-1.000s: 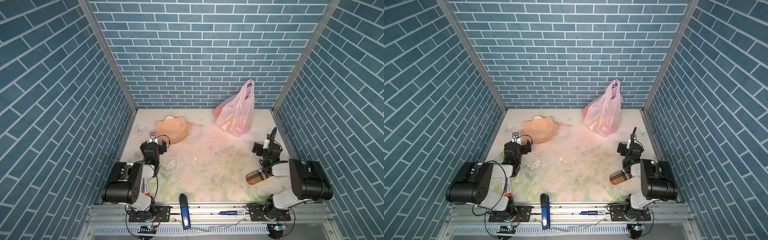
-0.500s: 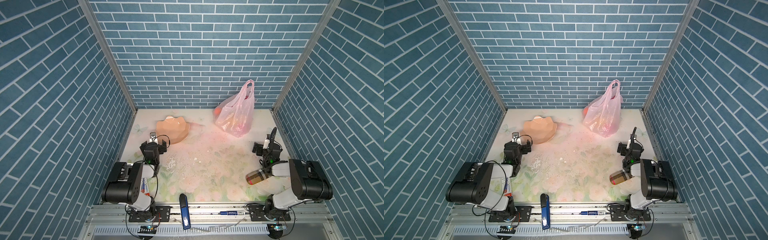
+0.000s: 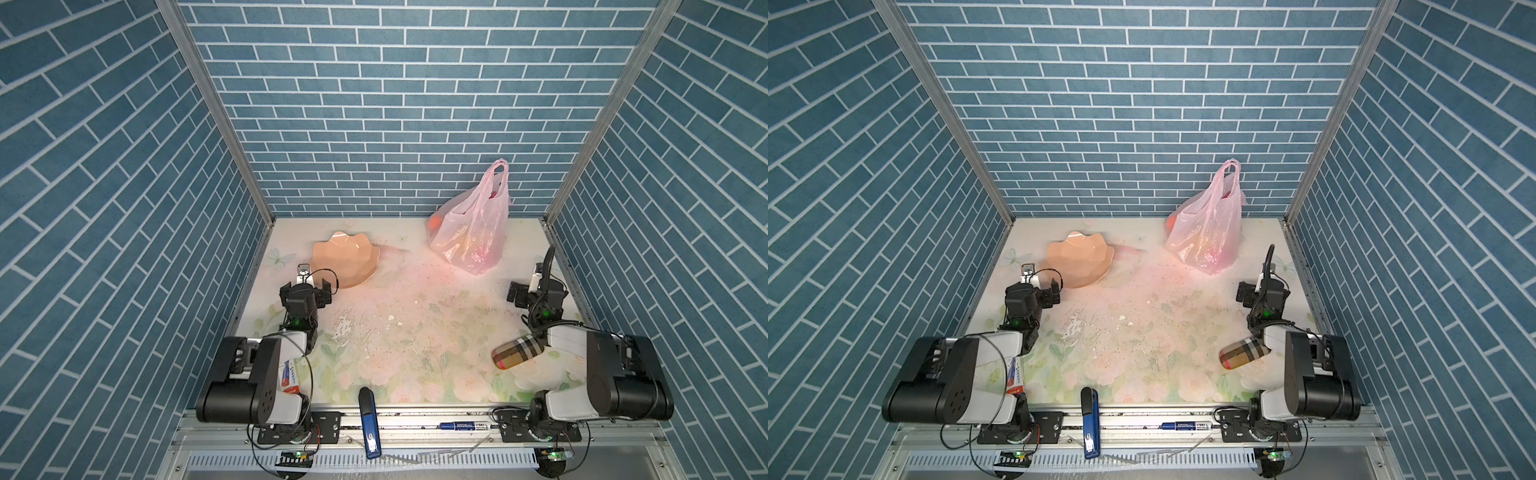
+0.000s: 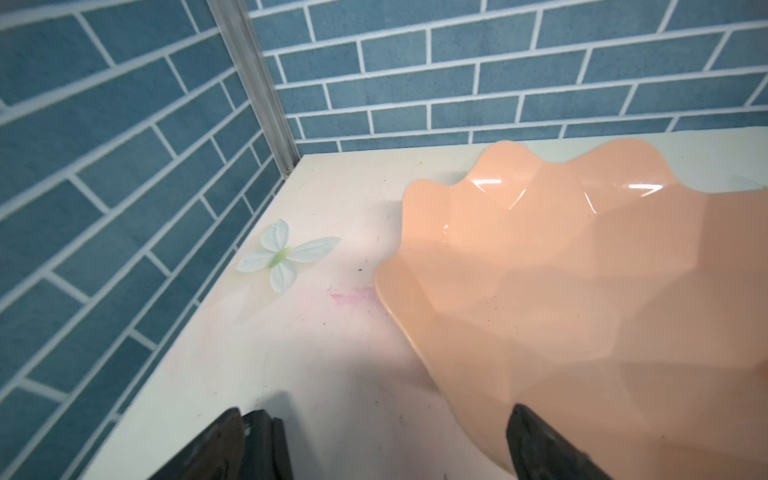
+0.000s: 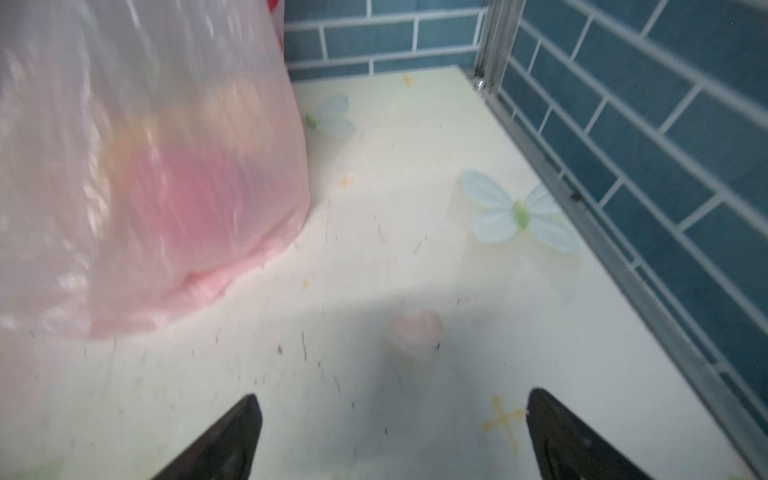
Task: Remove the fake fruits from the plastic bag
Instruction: 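Reach the left gripper to the peach bowl rim while the right arm rises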
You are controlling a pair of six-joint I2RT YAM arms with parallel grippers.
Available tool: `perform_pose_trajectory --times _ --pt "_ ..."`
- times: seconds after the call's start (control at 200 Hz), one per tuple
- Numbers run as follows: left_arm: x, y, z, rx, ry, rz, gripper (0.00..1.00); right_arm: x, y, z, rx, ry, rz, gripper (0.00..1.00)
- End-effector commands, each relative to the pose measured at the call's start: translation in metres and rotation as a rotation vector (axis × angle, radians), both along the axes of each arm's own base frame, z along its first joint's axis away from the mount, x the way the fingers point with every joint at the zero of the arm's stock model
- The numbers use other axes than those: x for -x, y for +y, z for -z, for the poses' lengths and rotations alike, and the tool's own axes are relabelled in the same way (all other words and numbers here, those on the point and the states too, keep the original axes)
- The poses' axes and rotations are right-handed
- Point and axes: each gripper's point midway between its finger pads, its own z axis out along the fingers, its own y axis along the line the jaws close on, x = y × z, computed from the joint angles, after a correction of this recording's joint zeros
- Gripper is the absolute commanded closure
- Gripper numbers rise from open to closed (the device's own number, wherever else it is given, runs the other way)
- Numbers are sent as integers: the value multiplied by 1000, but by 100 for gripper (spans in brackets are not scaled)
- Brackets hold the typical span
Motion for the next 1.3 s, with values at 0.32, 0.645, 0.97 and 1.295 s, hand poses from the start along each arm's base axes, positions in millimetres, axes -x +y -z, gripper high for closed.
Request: perform_pose_trajectory --times 0.32,0.645,0.97,1.295 --pt "34 20 -68 365 185 -272 1 26 38 -94 -436 15 15 1" --pt "16 -8 -49 459 405 -193 1 38 77 -102 -215 125 -93 1" --pt "-10 -26 -21 525 479 -94 1 25 115 -84 -218 195 -200 17" --pt "-40 -28 4 643 481 -62 19 14 139 -74 -206 230 -264 20"
